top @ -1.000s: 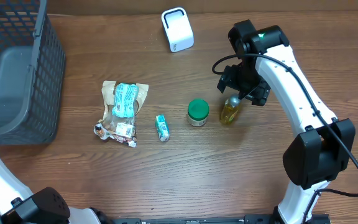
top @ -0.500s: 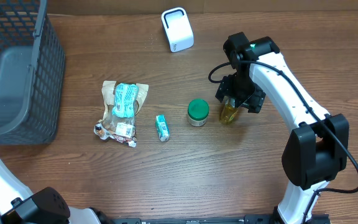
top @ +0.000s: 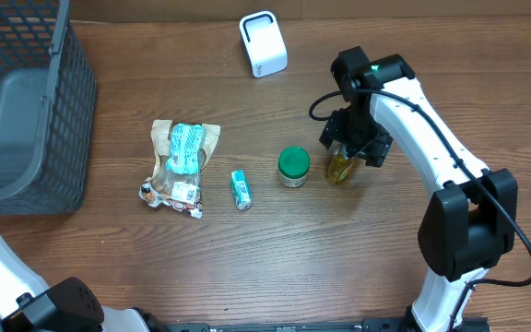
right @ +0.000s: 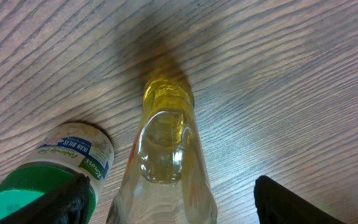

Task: Scan the item barcode
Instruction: 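Lower the right gripper and close it around the yellow oil bottle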

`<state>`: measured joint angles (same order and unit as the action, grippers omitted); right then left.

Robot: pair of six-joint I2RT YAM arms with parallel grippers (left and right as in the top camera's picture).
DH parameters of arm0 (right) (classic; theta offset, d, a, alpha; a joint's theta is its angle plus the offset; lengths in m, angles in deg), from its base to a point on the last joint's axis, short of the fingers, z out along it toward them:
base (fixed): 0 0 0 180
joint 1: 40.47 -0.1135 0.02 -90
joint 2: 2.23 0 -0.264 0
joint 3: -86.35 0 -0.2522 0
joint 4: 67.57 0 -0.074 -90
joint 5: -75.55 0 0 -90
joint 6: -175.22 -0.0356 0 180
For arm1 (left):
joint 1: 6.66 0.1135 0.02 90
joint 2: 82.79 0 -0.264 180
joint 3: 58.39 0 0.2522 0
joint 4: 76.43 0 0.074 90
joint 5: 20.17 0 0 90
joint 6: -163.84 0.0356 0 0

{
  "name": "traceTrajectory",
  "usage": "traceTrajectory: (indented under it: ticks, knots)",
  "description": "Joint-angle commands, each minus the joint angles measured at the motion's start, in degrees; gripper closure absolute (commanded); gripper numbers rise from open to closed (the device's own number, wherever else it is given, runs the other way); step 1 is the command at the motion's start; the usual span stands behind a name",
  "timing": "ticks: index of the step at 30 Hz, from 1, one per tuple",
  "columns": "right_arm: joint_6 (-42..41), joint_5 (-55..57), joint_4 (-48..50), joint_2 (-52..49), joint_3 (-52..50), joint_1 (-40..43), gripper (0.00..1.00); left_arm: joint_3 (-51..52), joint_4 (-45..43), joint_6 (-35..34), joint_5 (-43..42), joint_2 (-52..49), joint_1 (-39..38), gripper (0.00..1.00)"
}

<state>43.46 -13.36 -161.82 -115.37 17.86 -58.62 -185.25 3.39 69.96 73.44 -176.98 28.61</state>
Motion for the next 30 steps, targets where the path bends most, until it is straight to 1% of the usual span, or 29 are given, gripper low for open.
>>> traceTrajectory:
  ticks: [1, 16, 24, 30]
  knots:
    - [-0.5, 0.7, 0.3, -0.1, -0.3, -0.2, 0.21, -1.0, 0.0, 1.1, -0.5, -0.4, 0.0, 0.0]
    - [-1.7, 0.3, 0.9, -0.1, -0.3, -2.1, 0.22, -1.0, 0.0, 1.1, -0.5, -0.4, 0.0, 0.01]
    - [-1.7, 0.3, 0.9, -0.1, -0.3, -2.1, 0.24, -1.0, 0.0, 1.1, -0.5, -0.4, 0.0, 0.0]
    - [-1.7, 0.3, 3.0, -0.1, -2.4, -2.1, 0.23, -1.0, 0.0, 1.1, -0.5, -0.4, 0.0, 0.01]
